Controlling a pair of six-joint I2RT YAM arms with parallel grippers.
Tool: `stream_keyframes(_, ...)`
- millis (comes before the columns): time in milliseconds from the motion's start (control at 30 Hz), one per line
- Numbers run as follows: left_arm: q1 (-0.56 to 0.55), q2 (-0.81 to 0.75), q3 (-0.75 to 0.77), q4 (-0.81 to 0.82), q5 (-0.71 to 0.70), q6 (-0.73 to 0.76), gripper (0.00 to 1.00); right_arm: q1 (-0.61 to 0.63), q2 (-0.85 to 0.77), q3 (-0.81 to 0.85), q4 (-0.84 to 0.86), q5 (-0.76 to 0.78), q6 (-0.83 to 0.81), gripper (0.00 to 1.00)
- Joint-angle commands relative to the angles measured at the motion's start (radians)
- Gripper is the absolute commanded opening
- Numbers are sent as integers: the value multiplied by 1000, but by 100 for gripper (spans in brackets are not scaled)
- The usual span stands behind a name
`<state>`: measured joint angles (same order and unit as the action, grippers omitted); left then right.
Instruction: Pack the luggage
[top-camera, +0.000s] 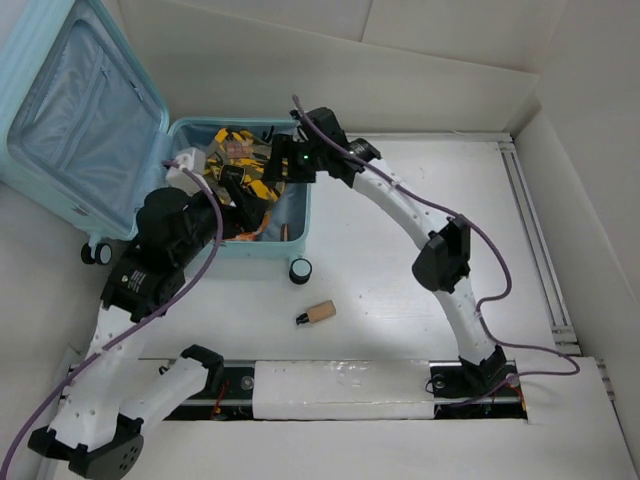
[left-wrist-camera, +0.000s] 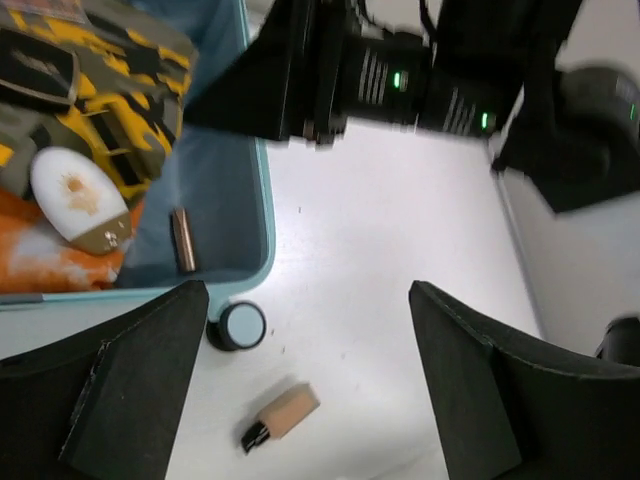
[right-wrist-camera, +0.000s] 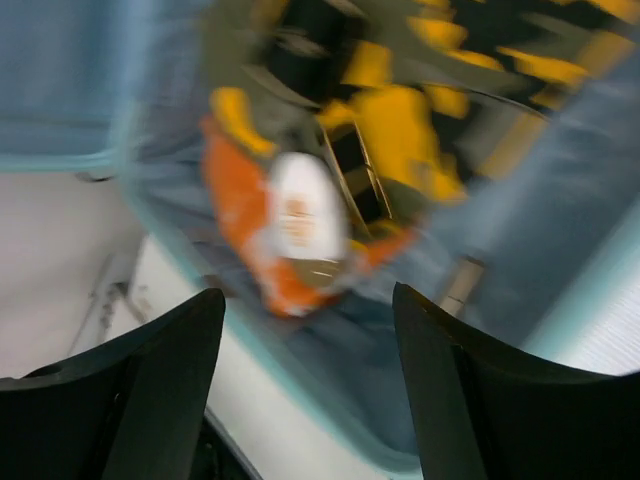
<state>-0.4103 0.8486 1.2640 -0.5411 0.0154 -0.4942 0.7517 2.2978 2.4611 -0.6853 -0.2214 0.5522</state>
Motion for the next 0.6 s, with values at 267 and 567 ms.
stream_keyframes(267,-77,119,-304,147,226,169,85,-270,-608,-908,95,7,-38,73)
stream_keyframes(567,-572,411,-268,176,-108,169,94,-345,-1008,-1301,47,24,-61,73)
